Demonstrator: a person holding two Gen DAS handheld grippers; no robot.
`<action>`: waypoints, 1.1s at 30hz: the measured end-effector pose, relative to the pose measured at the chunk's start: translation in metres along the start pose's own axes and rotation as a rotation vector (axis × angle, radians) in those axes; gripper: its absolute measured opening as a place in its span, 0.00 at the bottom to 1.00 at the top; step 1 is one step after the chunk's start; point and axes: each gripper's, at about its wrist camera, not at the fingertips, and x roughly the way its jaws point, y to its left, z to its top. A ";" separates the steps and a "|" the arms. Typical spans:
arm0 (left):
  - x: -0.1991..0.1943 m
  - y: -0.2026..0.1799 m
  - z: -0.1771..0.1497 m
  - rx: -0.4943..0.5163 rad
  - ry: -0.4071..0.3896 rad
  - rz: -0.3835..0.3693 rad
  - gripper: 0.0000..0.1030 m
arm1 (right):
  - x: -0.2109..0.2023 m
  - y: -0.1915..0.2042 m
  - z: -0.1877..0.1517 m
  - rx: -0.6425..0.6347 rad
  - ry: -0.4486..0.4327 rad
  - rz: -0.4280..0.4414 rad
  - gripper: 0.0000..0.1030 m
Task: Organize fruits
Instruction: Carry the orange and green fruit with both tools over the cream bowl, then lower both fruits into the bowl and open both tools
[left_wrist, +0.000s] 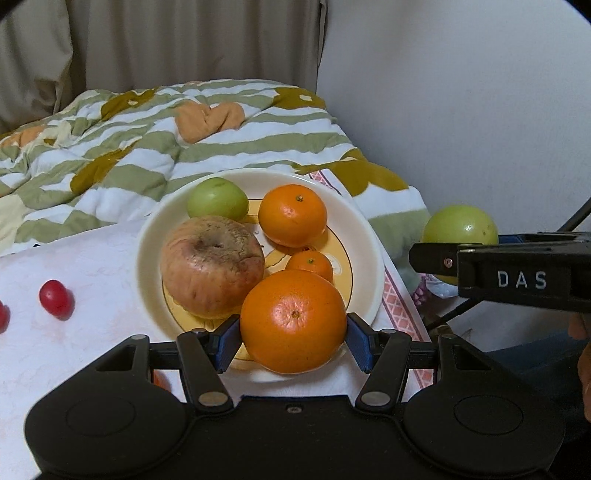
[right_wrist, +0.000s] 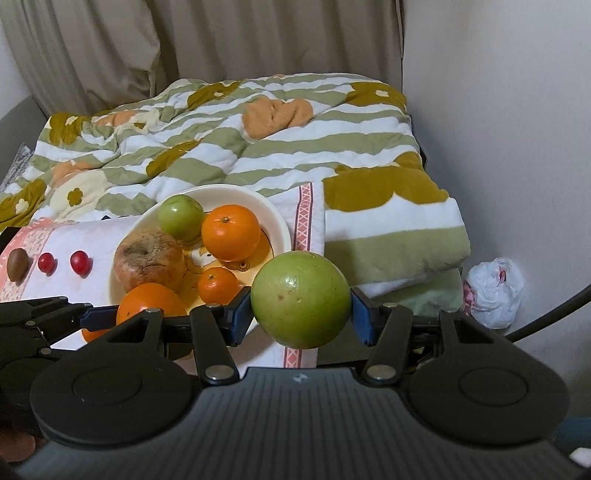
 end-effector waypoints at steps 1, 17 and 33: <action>0.001 0.000 0.001 0.001 0.007 -0.002 0.62 | 0.001 0.000 0.000 0.002 0.001 -0.001 0.68; -0.034 0.017 -0.006 -0.012 -0.027 -0.014 0.94 | 0.012 0.014 0.010 0.004 -0.005 0.020 0.68; -0.060 0.053 -0.026 -0.076 -0.060 0.092 0.94 | 0.057 0.040 0.012 -0.089 -0.042 0.026 0.69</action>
